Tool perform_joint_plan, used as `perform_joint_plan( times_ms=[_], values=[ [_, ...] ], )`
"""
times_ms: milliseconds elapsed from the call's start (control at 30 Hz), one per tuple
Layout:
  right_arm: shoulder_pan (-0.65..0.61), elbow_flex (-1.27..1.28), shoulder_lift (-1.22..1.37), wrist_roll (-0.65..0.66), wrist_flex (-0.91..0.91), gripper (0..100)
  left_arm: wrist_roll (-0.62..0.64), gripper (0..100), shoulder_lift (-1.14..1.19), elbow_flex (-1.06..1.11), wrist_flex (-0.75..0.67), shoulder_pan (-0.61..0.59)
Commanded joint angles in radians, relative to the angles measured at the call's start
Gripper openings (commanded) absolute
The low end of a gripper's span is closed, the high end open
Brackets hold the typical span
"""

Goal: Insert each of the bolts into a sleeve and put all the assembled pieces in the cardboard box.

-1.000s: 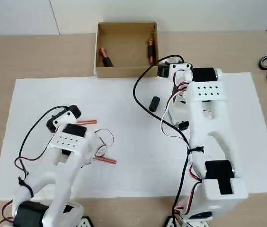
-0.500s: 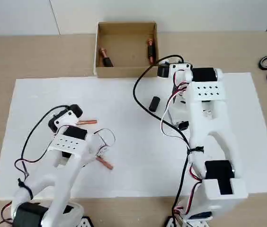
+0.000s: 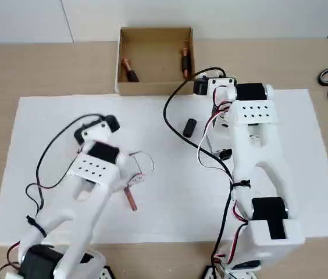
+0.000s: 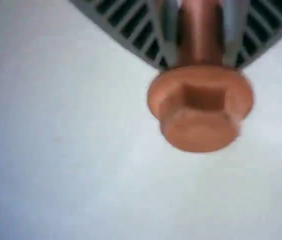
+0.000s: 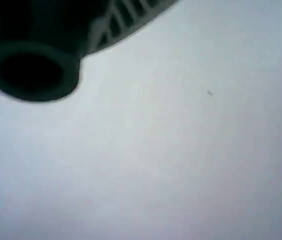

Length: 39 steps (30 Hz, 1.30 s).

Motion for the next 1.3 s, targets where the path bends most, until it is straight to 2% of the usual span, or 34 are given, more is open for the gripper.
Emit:
perform_joint_plan(
  times_ms=[0,233,333,400,533,667,733,867,1033,1267],
  values=[
    [-0.005,-0.005,-0.054,-0.009,-0.007,0.4,-0.164,1,-0.003,-0.18,0.109,-0.014],
    [-0.005,-0.005,-0.058,-0.009,-0.005,0.4,-0.736,1,-0.003,-0.196,0.103,-0.126],
    [-0.007,-0.005,-0.058,-0.009,-0.007,0.4,-0.905,1,-0.002,-0.18,0.02,-0.173],
    [-0.007,-0.005,-0.058,-0.009,-0.007,0.4,-0.93,1,-0.002,-0.136,-0.055,-0.196],
    [-0.007,-0.005,-0.058,-0.009,-0.008,0.4,-0.882,1,-0.002,-0.012,-0.164,-0.199],
    [-0.007,-0.005,-0.056,-0.009,-0.01,0.4,-1.053,1,-0.002,0.099,-0.259,-0.189],
    [-0.007,-0.005,-0.056,-0.009,-0.01,0.4,-1.053,1,-0.002,0.137,-0.29,-0.186],
    [-0.007,-0.005,-0.056,-0.009,-0.01,0.4,-1.051,2,-0.002,0.159,-0.307,-0.184],
    [-0.007,-0.005,-0.056,-0.009,-0.01,0.4,-1.051,10,-0.002,0.159,-0.308,-0.184],
    [-0.007,-0.005,-0.056,-0.011,-0.008,0.4,-1.051,10,-0.002,0.16,-0.319,-0.184]
  ],
)
